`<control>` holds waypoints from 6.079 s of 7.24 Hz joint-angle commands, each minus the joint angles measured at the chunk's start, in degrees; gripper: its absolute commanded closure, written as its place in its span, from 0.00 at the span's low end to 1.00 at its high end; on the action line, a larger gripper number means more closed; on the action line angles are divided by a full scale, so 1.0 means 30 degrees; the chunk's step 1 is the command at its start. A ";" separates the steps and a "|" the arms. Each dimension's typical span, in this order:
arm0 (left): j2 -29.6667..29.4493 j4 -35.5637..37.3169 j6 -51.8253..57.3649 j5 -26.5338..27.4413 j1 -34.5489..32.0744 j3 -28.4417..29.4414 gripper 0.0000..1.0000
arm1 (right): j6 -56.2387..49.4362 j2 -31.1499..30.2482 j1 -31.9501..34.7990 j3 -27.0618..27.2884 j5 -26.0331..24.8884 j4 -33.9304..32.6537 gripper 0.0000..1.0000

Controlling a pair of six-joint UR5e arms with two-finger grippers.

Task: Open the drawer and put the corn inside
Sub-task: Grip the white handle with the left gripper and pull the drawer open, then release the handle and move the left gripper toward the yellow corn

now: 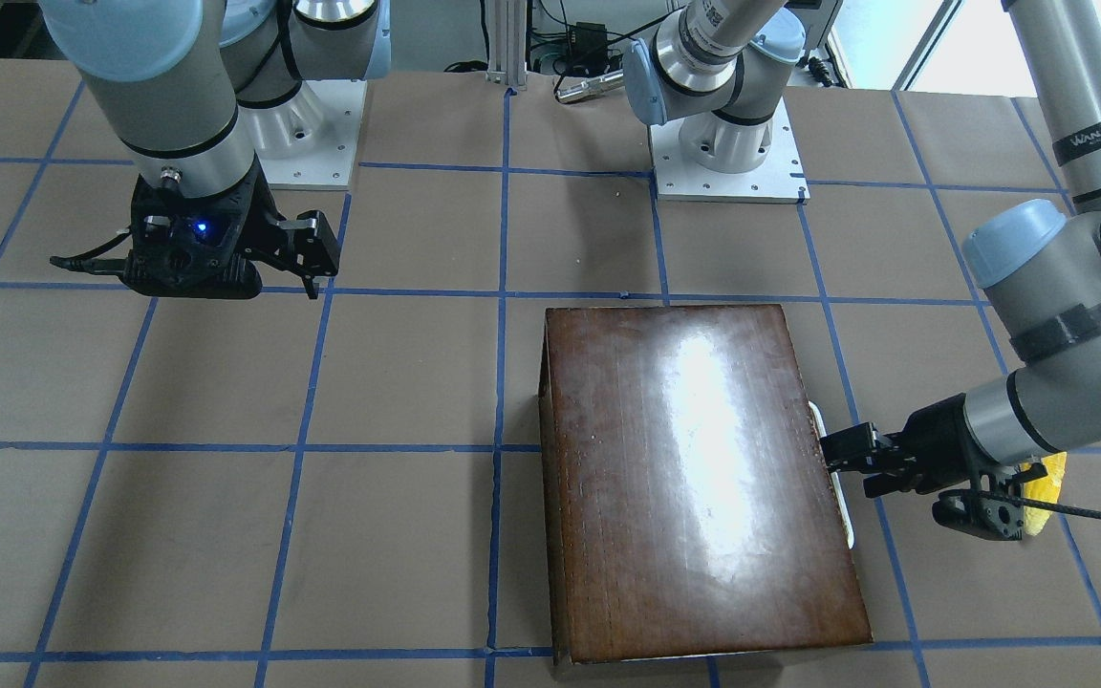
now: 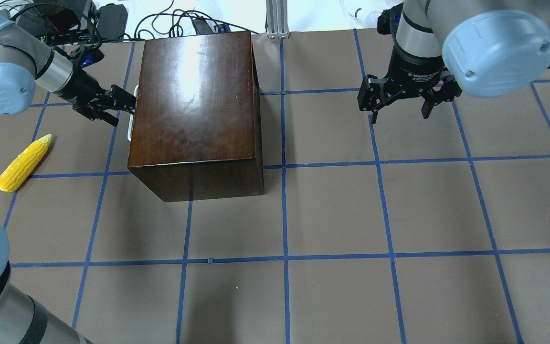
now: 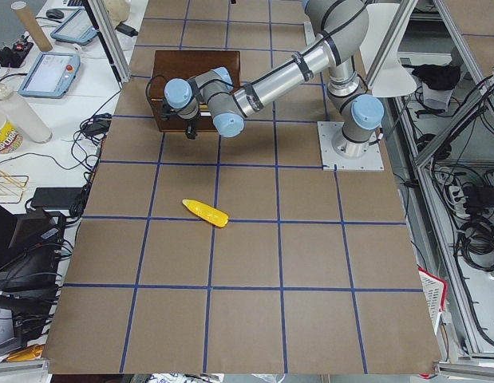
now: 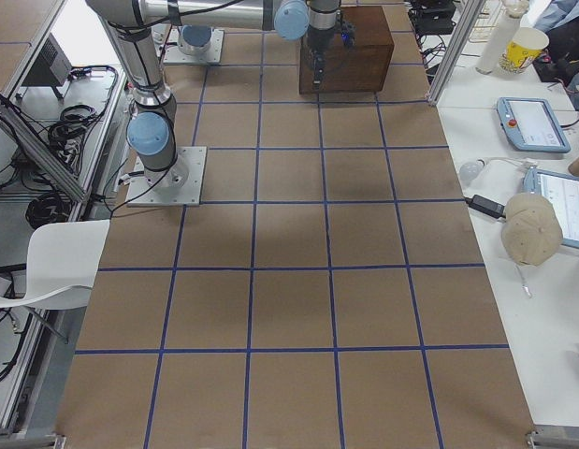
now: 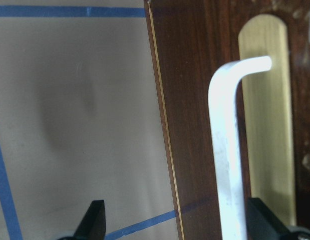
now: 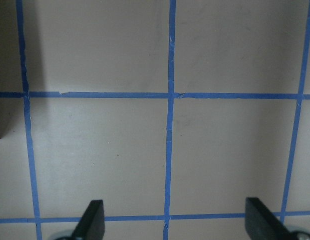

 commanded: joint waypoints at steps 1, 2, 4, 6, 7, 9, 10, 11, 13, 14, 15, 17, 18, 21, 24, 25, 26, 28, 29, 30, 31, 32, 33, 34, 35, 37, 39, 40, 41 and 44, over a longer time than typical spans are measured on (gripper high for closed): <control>-0.0227 0.0029 0.0001 0.0052 -0.0001 0.0049 0.00 | 0.0000 0.0002 0.0001 0.0000 0.0016 -0.0008 0.00; -0.0227 0.0029 -0.0028 0.0052 0.0028 0.0194 0.00 | 0.0000 0.0002 0.0001 0.0000 -0.0013 -0.0008 0.00; -0.0256 0.0000 0.0117 0.0169 0.0115 0.0284 0.00 | 0.0000 0.0002 0.0001 0.0000 -0.0013 -0.0008 0.00; -0.0286 0.0000 0.0760 0.0199 0.0262 0.0342 0.00 | 0.0000 0.0001 0.0001 0.0000 -0.0013 0.0021 0.00; -0.0286 -0.0029 0.0762 0.0199 0.0262 0.0458 0.00 | 0.0000 -0.0027 0.0001 0.0000 -0.0013 -0.0008 0.00; -0.0548 -0.0088 0.1608 0.0199 0.0640 0.0869 0.00 | 0.0000 0.0002 0.0001 0.0000 -0.0013 -0.0008 0.00; -0.0608 -0.0146 0.1670 0.0199 0.1049 0.0928 0.00 | 0.0000 -0.0027 0.0001 0.0000 -0.0013 -0.0008 0.00; -0.0608 -0.0176 0.1671 0.0199 0.1140 0.0928 0.00 | 0.0000 0.0001 0.0001 0.0000 -0.0013 -0.0008 0.00; -0.0608 -0.0088 0.1700 0.0402 0.1200 0.0957 0.00 | 0.0000 0.0002 0.0001 0.0000 -0.0013 -0.0008 0.00; -0.0579 -0.0059 0.1729 0.0491 0.1229 0.0958 0.00 | 0.0000 0.0002 0.0001 0.0000 -0.0013 0.0021 0.00; -0.0608 -0.0088 0.2280 0.0463 0.1606 0.0958 0.00 | 0.0000 0.0002 0.0001 0.0000 -0.0013 -0.0008 0.00; -0.0579 -0.0088 0.2549 0.0521 0.2078 0.0987 0.00 | 0.0000 0.0001 0.0001 0.0000 -0.0013 -0.0008 0.00; -0.0637 -0.0349 0.2695 0.0550 0.2079 0.1364 0.00 | 0.0000 0.0002 0.0001 0.0000 -0.0013 0.0021 0.00; -0.0638 -0.0762 0.3631 0.1283 0.2340 0.1895 0.00 | 0.0000 0.0001 0.0001 0.0000 -0.0013 0.0021 0.00; -0.0638 -0.0762 0.4130 0.1429 0.2576 0.1924 0.00 | 0.0000 -0.0027 0.0001 0.0000 -0.0013 0.0021 0.00; -0.0638 -0.0733 0.4915 0.1981 0.2780 0.1924 0.00 | 0.0000 0.0001 0.0001 0.0000 -0.0013 -0.0008 0.00; -0.0638 -0.0732 0.5271 0.2044 0.2927 0.2069 0.00 | 0.0000 0.0002 0.0001 0.0000 -0.0013 -0.0008 0.00; -0.0667 -0.0733 0.5536 0.2074 0.2928 0.2363 0.00 | 0.0000 0.0002 0.0001 0.0000 -0.0013 -0.0008 0.00; -0.0725 -0.0674 0.5973 0.2393 0.2928 0.2393 0.00 | 0.0000 0.0002 0.0001 0.0000 -0.0013 -0.0008 0.00; -0.0929 -0.0703 0.5977 0.2454 0.2928 0.2683 0.00 | 0.0000 0.0002 0.0001 0.0000 -0.0013 0.0021 0.00; -0.1134 -0.0761 0.6006 0.2484 0.2928 0.3063 0.00 | 0.0000 -0.0027 0.0001 0.0000 -0.0013 0.0021 0.00; -0.1165 -0.0907 0.6007 0.2658 0.2928 0.3299 0.00 | 0.0000 0.0001 0.0001 0.0000 -0.0013 0.0021 0.00; -0.1136 -0.1140 0.6007 0.2747 0.2957 0.3533 0.00 | 0.0000 0.0002 0.0001 0.0000 -0.0013 0.0021 0.00; -0.0817 -0.1781 0.6007 0.2748 0.2958 0.3797 0.00 | 0.0000 0.0002 0.0001 0.0000 -0.0013 -0.0008 0.00; -0.0523 -0.2309 0.5978 0.2777 0.3132 0.3973 0.00 | 0.0000 0.0002 0.0001 0.0000 -0.0013 0.0021 0.00; -0.0345 -0.3364 0.6007 0.3212 0.4621 0.4733 0.00 | 0.0000 0.0002 0.0001 0.0000 -0.0013 0.0021 0.00; -0.0227 -0.3137 0.7806 0.5402 0.4861 0.4883 0.00 | 0.0000 -0.0027 0.0001 0.0000 -0.0013 0.0021 0.00; -0.0373 -0.2468 1.0288 0.6284 0.4891 0.4767 0.00 | 0.0000 -0.0028 0.0001 0.0000 -0.0013 0.0021 0.00; -0.0577 -0.1214 1.2140 0.6844 0.5326 0.4389 0.00 | 0.0000 -0.0028 0.0001 0.0000 -0.0013 -0.0008 0.00; -0.0783 0.1476 1.5897 0.6908 0.6413 0.2141 0.00 | 0.0000 0.0002 0.0001 0.0000 -0.0013 0.0021 0.00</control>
